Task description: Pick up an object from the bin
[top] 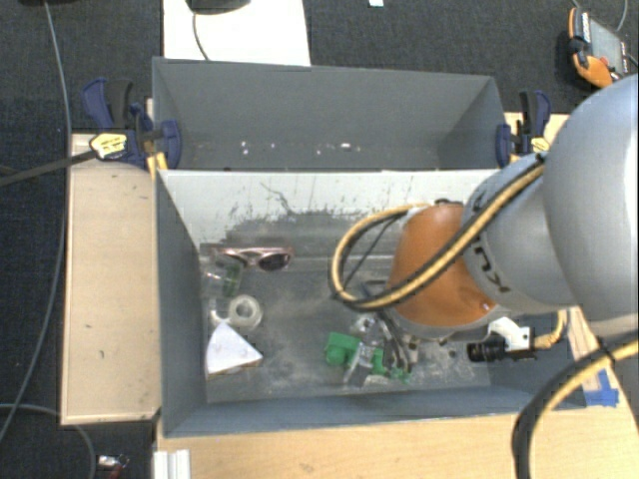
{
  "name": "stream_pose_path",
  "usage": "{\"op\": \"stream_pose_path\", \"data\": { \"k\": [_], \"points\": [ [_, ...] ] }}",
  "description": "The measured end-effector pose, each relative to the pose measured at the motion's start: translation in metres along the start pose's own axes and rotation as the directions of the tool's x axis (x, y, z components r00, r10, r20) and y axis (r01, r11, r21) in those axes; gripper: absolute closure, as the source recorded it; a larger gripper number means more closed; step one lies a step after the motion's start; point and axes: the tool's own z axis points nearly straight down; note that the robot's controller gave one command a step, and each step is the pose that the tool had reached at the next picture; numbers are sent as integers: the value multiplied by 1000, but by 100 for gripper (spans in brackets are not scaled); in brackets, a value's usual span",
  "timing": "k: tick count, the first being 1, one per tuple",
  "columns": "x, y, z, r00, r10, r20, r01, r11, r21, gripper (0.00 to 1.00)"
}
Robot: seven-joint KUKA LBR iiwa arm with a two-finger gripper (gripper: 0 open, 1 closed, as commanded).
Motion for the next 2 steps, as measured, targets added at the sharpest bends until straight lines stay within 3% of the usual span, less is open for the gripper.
{"op": "stream_pose_path", "data": {
  "k": [2],
  "points": [
    [2,-1,-38,1000,-2,-7,2,1000,3,100]
  ]
}}
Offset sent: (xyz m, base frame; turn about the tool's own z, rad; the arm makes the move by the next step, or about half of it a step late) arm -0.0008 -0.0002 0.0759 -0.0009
